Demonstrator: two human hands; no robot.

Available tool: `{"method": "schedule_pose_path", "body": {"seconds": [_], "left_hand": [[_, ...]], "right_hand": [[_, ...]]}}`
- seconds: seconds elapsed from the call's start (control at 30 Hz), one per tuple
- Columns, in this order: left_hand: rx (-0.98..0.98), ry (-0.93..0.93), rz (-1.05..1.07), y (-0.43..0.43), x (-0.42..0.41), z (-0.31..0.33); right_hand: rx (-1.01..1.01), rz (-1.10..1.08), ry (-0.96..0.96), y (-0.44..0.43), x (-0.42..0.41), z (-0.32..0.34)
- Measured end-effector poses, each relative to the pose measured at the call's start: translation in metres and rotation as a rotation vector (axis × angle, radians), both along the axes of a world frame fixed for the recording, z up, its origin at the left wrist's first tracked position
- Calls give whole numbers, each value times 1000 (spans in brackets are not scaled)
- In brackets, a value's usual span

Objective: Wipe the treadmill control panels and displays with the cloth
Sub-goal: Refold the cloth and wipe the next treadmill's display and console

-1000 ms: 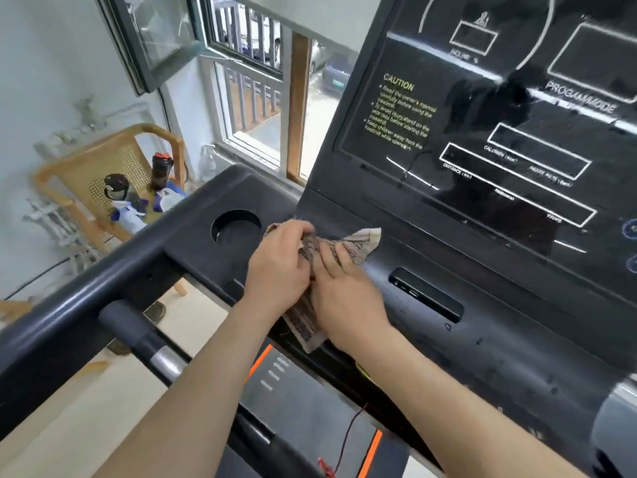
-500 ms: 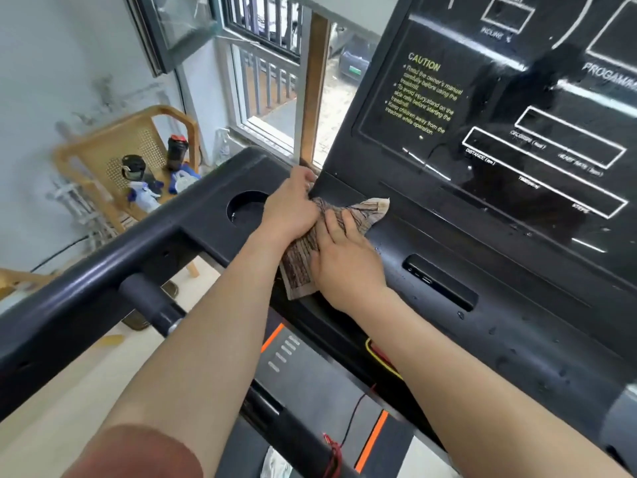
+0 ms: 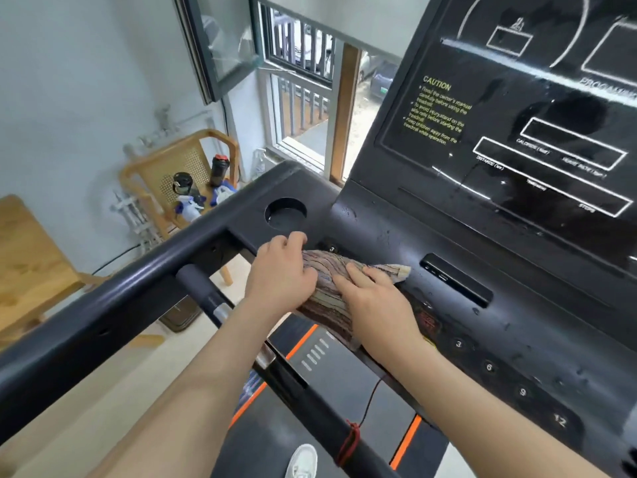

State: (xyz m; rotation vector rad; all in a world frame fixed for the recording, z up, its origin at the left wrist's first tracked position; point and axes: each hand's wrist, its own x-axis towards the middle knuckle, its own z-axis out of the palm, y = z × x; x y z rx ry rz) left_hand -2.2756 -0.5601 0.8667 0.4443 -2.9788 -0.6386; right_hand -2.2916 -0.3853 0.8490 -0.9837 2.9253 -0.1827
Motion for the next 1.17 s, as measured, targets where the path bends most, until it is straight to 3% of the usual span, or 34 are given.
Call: {"method": "schedule_pose_path", "body": {"seconds": [0.17,0.23,0.3,0.37,0.43,0.5,0.57,0.83,1.03,1.17], "left_hand": [[357,315,-120,29,-47,35],[452,418,-46,35,-54,47],[316,357,67,27,-57,49],[-147,94,97,16,-53,37],[-358,78,53,16,-48,22],[-230,194,-107,27,-48,5],[-66,197,-222,42,-53,-11],[-187,14,-332,82,-34,-36],[-205,24,-578,185,20,-34],[-238,-19,-785,252,54,-27]], "right_hand": [[-339,-248,87,33,-8,23],[-503,-291,202,43,-12,36],[-506,-297,228,44,-12,43],[-331,-295,135,39,-8,38],[-188,-276,57,27,-3,22],[-149,-300,45,15,-3,9],[-152,-364,23,7,-8,0],[-63,-338,-97,46,12,5],[-66,-484,35,151,63,7],[-161,-671,4,218,107,5]]}}
